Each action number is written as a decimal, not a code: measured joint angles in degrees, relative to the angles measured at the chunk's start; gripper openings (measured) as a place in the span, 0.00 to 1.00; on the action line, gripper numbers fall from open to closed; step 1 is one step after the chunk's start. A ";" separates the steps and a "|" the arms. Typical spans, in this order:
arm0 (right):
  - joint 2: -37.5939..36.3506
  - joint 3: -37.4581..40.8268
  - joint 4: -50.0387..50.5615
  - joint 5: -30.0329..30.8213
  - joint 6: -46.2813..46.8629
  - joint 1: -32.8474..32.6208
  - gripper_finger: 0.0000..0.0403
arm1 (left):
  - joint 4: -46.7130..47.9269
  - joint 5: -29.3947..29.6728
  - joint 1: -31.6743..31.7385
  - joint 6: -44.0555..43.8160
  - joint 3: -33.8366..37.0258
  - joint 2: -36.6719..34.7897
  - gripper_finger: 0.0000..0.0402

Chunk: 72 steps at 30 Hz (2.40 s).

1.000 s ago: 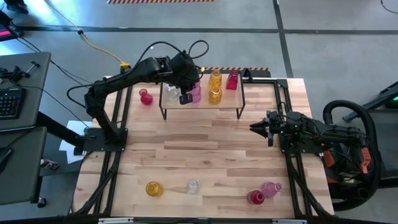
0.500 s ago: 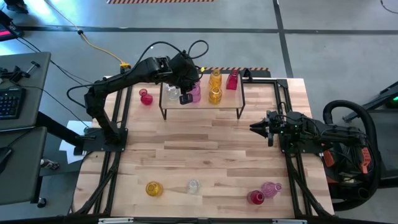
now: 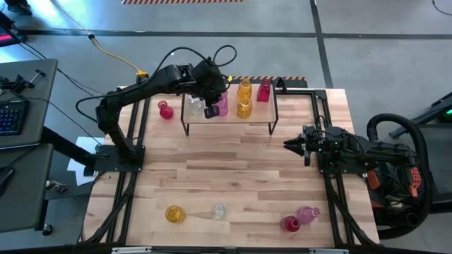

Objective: Sort vases onto shelf
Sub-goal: Put the top purple vase on the shelf aligned with the other purple vase, then put the bottom red vase on the shelf aligned with the other red vase

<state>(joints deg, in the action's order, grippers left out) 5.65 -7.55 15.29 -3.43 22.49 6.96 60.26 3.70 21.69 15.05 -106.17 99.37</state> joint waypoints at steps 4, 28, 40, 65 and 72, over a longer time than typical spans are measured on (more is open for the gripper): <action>0.02 0.00 0.00 -0.01 0.01 0.01 0.17 | -0.16 -0.02 0.00 -0.24 0.00 0.00 0.14; 0.00 0.00 0.00 -0.01 0.01 0.00 0.17 | 0.01 0.90 -0.72 1.55 -2.58 0.09 0.24; 0.01 0.00 -0.01 -0.01 0.00 0.01 0.17 | 0.48 2.04 -0.74 0.61 -2.58 -5.94 0.24; 0.00 0.00 0.04 0.01 0.01 0.00 0.17 | -31.05 15.21 -7.35 -17.81 65.26 -71.92 0.24; 0.00 0.00 0.04 0.01 0.01 0.02 0.17 | -32.00 9.15 -8.17 -20.35 72.99 -81.28 0.24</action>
<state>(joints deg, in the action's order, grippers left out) 5.65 -7.55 15.33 -3.42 22.50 6.98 28.26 12.86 13.52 -5.30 -33.18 18.09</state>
